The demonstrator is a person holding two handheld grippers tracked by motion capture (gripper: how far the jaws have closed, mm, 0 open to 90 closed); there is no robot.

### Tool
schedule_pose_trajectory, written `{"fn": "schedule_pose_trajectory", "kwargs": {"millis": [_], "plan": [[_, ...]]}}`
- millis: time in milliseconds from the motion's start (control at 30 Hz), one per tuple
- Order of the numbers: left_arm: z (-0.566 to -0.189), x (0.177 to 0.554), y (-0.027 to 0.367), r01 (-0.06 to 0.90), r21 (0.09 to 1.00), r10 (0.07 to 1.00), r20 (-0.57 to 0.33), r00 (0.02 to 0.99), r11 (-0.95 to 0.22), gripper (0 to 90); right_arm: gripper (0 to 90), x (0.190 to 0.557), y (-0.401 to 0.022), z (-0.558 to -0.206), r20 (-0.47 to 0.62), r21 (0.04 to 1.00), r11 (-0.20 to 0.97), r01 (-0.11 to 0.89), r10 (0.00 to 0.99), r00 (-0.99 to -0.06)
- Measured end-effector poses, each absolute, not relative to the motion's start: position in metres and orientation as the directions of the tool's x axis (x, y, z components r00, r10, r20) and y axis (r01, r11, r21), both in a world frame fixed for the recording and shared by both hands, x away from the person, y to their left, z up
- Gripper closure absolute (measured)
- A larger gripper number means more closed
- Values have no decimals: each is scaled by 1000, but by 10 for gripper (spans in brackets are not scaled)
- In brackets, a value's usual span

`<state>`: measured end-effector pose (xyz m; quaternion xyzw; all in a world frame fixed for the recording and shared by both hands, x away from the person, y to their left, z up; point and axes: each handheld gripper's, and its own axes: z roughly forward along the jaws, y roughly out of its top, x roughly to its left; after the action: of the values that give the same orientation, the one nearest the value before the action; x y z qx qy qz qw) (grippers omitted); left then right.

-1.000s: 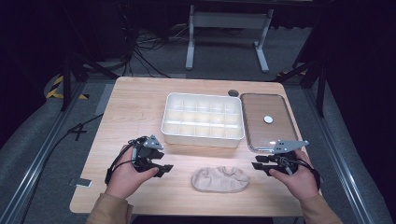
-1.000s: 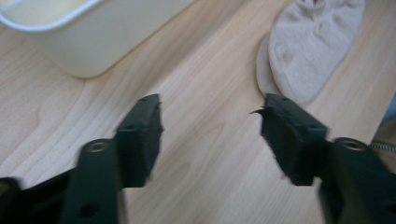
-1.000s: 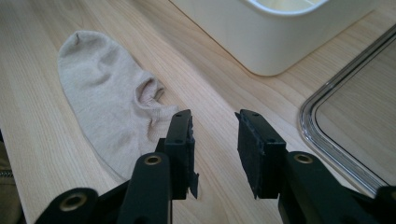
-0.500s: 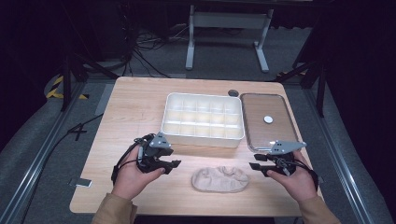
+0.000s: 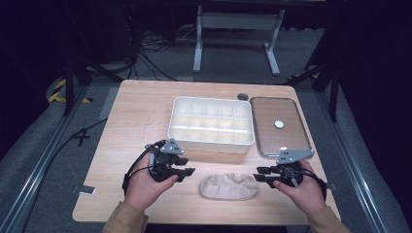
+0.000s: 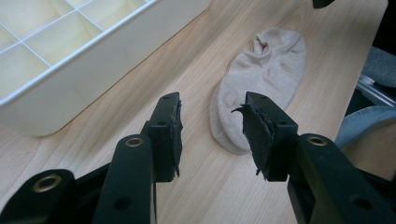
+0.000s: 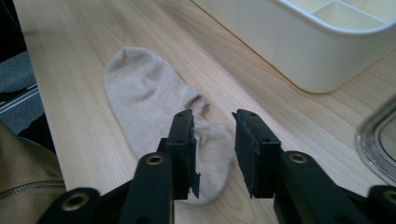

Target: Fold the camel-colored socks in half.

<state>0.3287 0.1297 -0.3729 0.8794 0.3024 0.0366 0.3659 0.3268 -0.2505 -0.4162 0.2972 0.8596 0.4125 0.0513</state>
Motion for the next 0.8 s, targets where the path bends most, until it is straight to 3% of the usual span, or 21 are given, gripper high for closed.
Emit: {"fn": "schedule_pose_trajectory", "kwargs": {"millis": [133, 200, 800], "plan": [[-373, 328, 129, 504, 665, 565, -148, 812, -551, 566, 864, 324, -243, -417, 141, 749, 495, 441, 531, -836], [-373, 328, 129, 504, 665, 565, -147, 812, -551, 556, 900, 323, -239, -417, 129, 754, 503, 423, 518, -846], [-378, 329, 129, 521, 657, 572, -163, 804, -545, 493, 898, 319, -204, -432, 146, 752, 524, 400, 460, -876]]}}
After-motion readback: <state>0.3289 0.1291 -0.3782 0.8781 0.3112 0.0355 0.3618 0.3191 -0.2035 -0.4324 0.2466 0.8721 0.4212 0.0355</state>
